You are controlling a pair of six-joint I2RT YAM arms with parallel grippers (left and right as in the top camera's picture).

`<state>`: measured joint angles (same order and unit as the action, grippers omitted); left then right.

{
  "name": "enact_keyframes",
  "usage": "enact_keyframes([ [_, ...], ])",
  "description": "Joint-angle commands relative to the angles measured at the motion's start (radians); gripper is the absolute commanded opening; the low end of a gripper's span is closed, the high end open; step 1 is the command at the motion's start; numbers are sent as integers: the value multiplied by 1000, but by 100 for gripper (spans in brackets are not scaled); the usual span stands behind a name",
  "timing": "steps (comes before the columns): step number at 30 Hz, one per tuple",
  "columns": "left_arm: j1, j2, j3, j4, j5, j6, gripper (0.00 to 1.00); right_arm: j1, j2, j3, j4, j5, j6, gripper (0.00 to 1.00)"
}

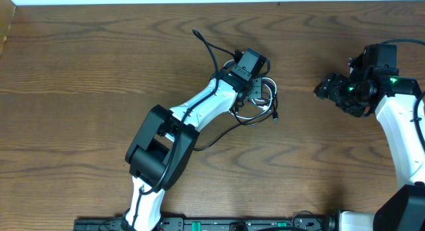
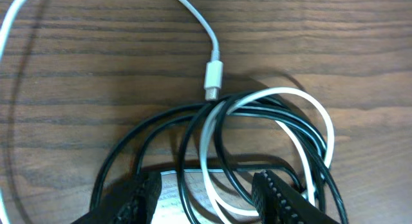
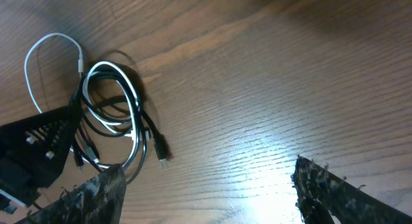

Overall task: Untangle cables
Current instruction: 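Grasp the remaining cable bundle with the left gripper and lift it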

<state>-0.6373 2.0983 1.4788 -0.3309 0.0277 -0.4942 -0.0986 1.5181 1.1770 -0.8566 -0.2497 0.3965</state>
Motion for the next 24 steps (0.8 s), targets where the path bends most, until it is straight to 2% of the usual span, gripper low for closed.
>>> enact_keyframes([
  [1,-4,42,2,8,-40,-2,48,2,-3,1,-4,4,-20,80],
  [18,-37,122,2,35,-85,-2,44,2,-3,1,-20,5,-23,79],
  [24,-37,154,2,-12,-97,-1,34,2,-3,1,-26,4,-35,79],
])
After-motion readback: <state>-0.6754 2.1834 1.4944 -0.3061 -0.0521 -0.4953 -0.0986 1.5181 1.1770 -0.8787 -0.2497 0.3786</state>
